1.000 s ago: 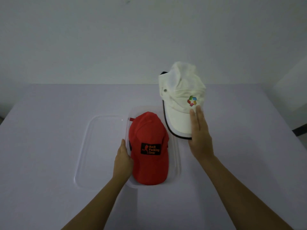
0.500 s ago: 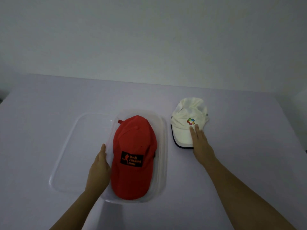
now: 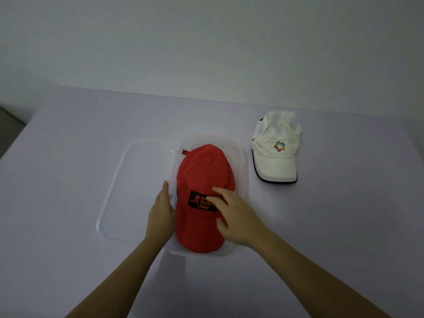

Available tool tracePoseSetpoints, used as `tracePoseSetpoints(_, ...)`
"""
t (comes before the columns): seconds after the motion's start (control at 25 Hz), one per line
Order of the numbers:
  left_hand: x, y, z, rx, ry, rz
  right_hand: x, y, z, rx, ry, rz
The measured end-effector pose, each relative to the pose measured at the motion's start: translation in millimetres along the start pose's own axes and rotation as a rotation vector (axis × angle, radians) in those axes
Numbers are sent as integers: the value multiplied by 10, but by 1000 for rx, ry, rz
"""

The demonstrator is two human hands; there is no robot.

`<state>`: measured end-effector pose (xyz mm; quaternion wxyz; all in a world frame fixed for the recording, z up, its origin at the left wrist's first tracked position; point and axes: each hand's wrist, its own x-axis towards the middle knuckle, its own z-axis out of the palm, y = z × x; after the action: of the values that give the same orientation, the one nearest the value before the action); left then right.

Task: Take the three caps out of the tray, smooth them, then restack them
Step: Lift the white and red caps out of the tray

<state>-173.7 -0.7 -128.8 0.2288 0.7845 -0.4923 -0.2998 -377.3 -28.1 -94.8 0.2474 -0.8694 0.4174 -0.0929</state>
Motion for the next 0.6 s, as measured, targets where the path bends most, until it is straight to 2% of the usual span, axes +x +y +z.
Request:
tracePoseSetpoints(0.08,-2,13,-29,-24,-20,2,6,-84,128,-113,-231,111)
tracePoseSetpoints(0.16,-2,13,-43,-52,-41,6,45,-109,161,-229,-344,191)
tracePoseSetpoints(0.2,-5,13,-47,-63,-52,12,67,-144,150,-282,-350,201)
tracePoseSetpoints(0.32,-3,5,-46,-92,-74,13,150,-182,272,-447,-215,244)
tracePoseSetpoints(0.4,6,-1,-56,-108,-79,21,179,-255,289,-433,-168,308)
tracePoseSetpoints(0.52,30,-11,-80,-126,-112,37,142,-354,182,-153,-289,346)
tracePoseSetpoints(0.6,27,32,-136,-140,-117,46,99,-448,25,-43,-190,358)
